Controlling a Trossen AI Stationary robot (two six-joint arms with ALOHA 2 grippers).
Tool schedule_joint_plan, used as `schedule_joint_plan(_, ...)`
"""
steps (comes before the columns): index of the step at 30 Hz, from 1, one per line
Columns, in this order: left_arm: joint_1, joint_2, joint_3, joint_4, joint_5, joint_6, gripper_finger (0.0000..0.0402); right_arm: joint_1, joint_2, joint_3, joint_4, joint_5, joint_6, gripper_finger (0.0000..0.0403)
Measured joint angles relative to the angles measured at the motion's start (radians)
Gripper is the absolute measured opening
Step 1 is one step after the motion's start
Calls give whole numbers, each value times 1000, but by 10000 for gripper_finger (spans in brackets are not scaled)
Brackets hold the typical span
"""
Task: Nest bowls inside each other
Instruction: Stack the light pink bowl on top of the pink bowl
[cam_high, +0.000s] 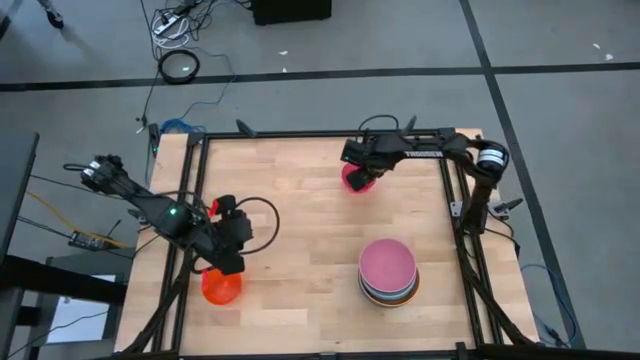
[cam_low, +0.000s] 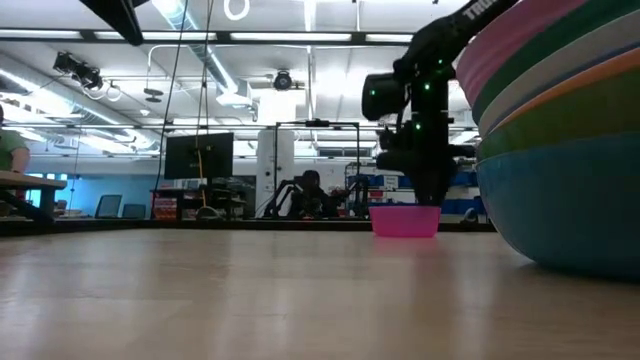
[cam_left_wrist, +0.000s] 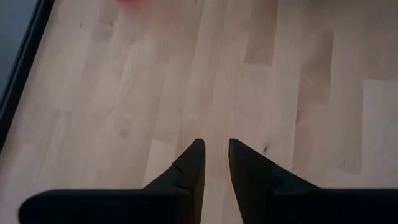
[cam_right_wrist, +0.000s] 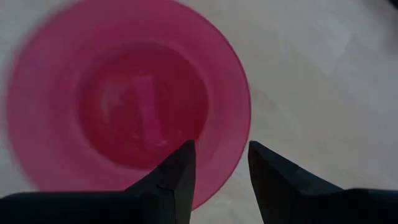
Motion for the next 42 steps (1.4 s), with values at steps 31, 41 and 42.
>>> schedule_joint_plan(31,1,1,-5,38,-18,3,80,8,-147,0,-16,-22,-95,0)
schedule_joint_plan(41,1,1,-5,38,-13,-5,80,363,-592,1,-241,-134,82,0)
schedule_joint_plan(42,1,1,-5,38,-13,-6,80,415,-618,1,-248,-148,125,0)
